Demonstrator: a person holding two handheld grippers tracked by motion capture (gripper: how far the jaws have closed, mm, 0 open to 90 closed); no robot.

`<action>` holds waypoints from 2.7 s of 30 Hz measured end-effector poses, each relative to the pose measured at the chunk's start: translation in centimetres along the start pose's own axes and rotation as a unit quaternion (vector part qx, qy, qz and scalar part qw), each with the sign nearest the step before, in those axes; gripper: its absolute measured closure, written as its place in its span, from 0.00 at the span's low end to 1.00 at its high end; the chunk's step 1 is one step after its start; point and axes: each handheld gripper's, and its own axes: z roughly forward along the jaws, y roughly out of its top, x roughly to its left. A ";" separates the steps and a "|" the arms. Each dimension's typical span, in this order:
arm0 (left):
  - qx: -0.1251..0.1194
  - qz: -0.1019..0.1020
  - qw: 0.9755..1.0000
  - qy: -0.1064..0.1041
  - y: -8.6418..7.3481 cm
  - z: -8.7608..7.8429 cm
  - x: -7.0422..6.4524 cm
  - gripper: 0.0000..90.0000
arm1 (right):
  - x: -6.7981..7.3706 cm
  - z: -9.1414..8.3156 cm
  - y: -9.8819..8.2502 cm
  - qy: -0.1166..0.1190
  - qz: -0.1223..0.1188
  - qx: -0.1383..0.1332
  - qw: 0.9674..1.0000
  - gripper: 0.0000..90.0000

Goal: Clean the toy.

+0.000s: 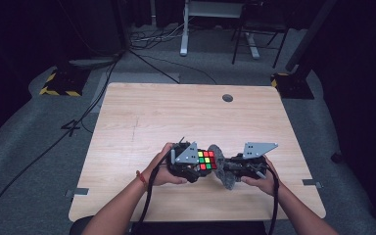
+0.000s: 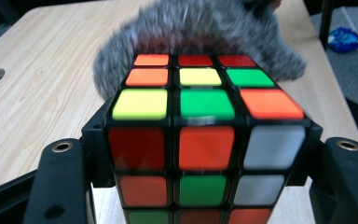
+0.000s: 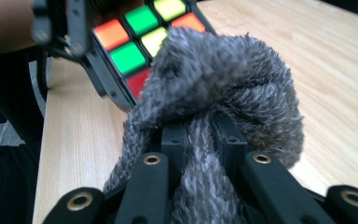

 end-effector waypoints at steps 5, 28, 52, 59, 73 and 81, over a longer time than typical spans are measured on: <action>0.033 0.007 0.999 0.014 -0.3 1.0 -0.2 0.37 | 0.2 -0.9 0.7 0.005 -0.002 -0.026 1.000 0.87; 0.010 0.007 1.000 0.003 0.4 0.8 -0.8 0.37 | -0.4 -0.2 0.0 -0.065 -0.012 0.044 0.997 0.86; 0.009 0.003 1.000 0.003 0.1 1.2 -0.6 0.37 | 0.8 -0.4 1.0 -0.007 -0.018 -0.019 1.000 0.87; -0.002 0.004 1.000 0.007 0.5 0.7 -0.6 0.37 | 0.2 0.4 0.3 -0.027 -0.008 0.031 0.999 0.87; -0.043 0.010 0.999 -0.018 1.2 -0.4 -1.0 0.37 | 0.2 2.0 -0.5 -0.023 0.004 0.086 0.996 0.87; -0.051 0.007 0.999 -0.017 0.8 -0.5 -0.6 0.37 | 0.3 1.2 -0.2 -0.009 0.001 0.054 0.999 0.87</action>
